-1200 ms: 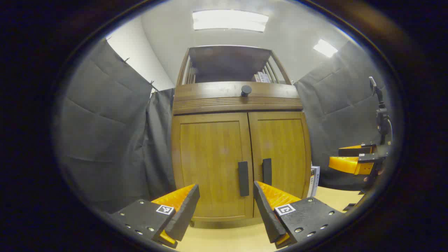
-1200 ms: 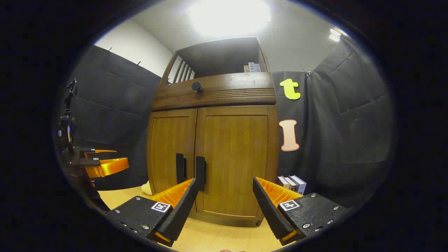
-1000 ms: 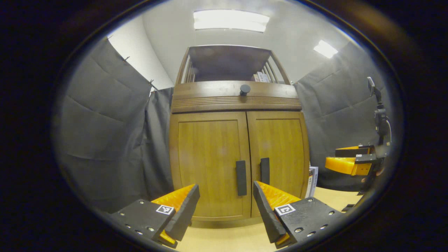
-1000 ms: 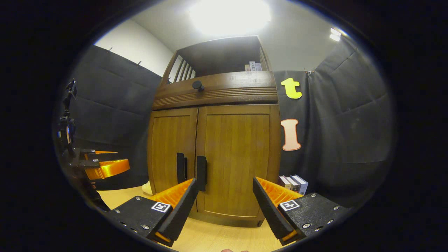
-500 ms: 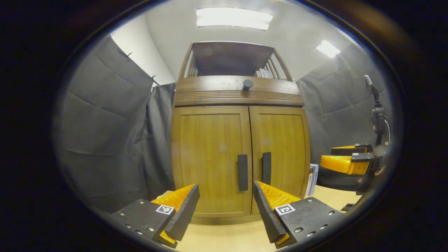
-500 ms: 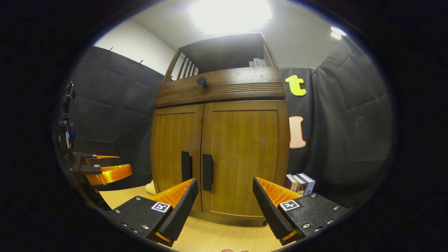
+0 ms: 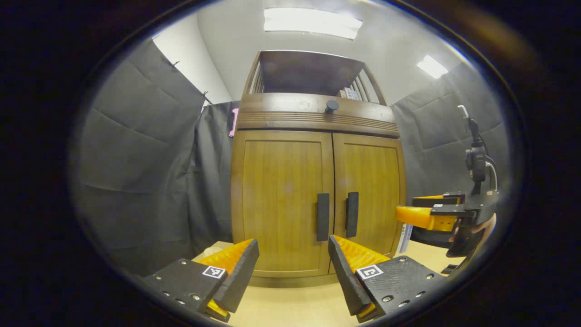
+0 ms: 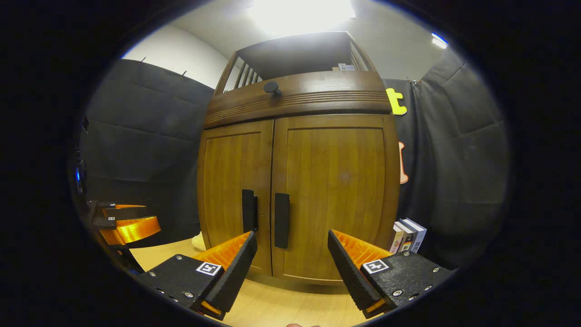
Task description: Open the right door of the double-door shoe cabinet with the right hand, and open the left door with the left hand.
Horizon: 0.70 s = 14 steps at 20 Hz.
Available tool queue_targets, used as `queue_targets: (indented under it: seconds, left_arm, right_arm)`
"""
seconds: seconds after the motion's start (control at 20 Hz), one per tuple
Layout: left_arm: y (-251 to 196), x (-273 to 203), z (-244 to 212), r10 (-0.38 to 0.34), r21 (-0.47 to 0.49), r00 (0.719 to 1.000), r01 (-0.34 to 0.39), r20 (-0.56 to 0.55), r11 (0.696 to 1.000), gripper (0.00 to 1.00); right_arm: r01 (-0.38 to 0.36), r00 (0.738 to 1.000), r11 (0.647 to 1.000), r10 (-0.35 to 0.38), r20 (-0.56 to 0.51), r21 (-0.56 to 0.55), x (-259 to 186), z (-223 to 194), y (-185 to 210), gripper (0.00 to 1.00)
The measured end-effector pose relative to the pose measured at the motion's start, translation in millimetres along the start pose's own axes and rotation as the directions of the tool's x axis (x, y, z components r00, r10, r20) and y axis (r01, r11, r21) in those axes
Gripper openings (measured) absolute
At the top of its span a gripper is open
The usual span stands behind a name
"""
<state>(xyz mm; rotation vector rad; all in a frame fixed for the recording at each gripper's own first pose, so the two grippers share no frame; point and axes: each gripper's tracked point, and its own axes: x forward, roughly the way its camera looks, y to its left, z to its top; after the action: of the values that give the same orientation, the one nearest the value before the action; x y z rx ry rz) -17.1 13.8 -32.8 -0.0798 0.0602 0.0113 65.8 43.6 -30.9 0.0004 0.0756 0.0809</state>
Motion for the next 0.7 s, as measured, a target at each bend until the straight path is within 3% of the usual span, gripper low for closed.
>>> queue_targets:
  seconds: [0.2,0.7]
  left_arm:
    - [2,2,2,0.016,-0.011,1.0,-0.016,0.001,1.0,0.88]
    - [8,5,1,0.063,-0.033,0.998,-0.063,-0.001,0.997,0.89]
  right_arm:
    - [-0.016,1.0,1.0,0.016,0.002,0.013,27,0,15,0.97]
    - [0.055,0.998,0.997,-0.053,-0.024,0.059,111,-7,6,0.97]
